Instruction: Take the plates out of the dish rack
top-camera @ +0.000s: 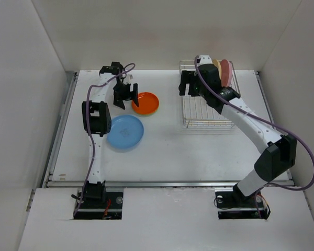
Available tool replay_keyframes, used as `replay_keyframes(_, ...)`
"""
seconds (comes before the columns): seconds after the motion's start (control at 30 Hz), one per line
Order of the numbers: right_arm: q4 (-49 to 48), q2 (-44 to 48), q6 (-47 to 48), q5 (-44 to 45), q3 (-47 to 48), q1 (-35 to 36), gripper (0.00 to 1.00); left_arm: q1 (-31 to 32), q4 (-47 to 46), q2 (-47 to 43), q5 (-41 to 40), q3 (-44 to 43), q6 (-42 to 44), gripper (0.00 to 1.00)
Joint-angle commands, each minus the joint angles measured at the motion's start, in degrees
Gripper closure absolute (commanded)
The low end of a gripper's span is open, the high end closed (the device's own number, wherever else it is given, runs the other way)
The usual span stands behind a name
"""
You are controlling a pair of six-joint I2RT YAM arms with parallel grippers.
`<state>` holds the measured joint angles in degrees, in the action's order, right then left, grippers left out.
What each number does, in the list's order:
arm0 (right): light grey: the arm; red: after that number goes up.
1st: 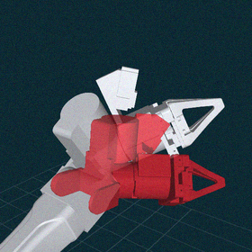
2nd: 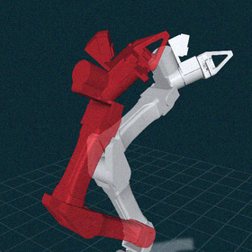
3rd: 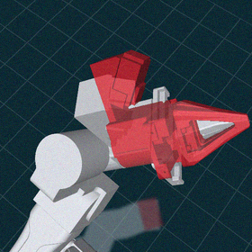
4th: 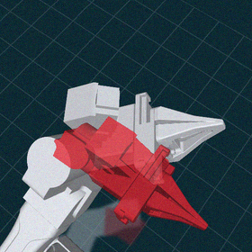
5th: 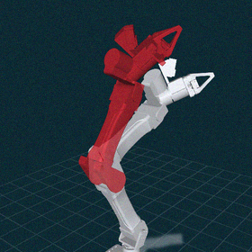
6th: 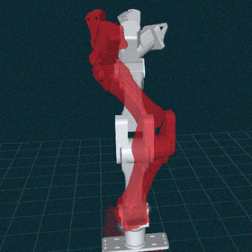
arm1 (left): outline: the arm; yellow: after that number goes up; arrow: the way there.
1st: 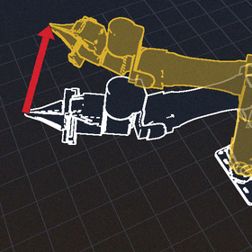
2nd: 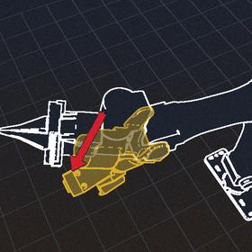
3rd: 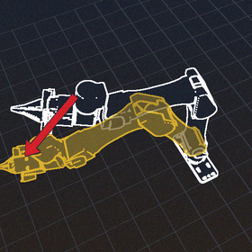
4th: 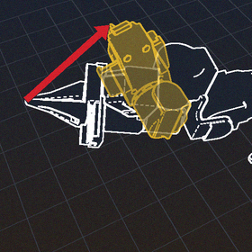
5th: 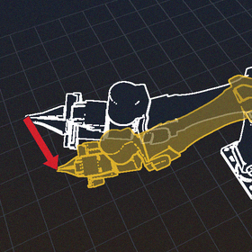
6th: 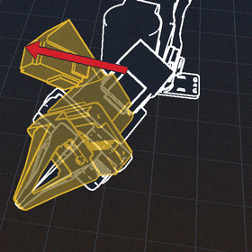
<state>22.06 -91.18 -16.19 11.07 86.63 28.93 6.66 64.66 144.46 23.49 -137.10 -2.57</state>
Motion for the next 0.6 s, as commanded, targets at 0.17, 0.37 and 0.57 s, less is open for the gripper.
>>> replay_keyframes(0.17, 8.69, -4.79, -0.43, 16.93, 11.96, -8.96, 0.07, 0.90, 2.40, -14.88, -8.71, 1.12, 4.05, 0.18)
replay_keyframes(0.37, 9.75, -17.44, 1.85, 22.77, 23.48, -13.72, 0.07, 0.90, -2.70, -27.64, -22.48, 13.40, 6.35, 0.15)
replay_keyframes(0.57, 8.70, -28.25, 2.47, 23.29, 32.72, -15.66, 0.13, 0.38, -4.11, -37.14, -29.81, 23.53, 8.63, 0.12)
